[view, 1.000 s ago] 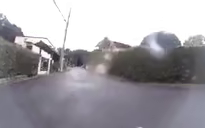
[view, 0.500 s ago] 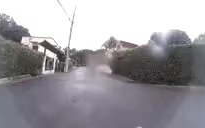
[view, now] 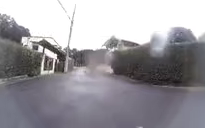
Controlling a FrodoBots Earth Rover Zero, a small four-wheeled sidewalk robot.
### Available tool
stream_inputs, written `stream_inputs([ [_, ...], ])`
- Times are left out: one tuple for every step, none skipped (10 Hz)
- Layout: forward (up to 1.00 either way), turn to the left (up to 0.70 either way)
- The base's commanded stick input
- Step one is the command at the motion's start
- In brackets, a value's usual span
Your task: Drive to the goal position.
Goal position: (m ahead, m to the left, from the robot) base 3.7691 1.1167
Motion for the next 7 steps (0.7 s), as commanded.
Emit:
stream_inputs([
  [0.7,0.35],
  [0.7,0.35],
  [0.7,0.05],
  [0.7,0.0],
  [0.7,0.0],
  [0.7,0.0],
  [0.7,0.0],
])
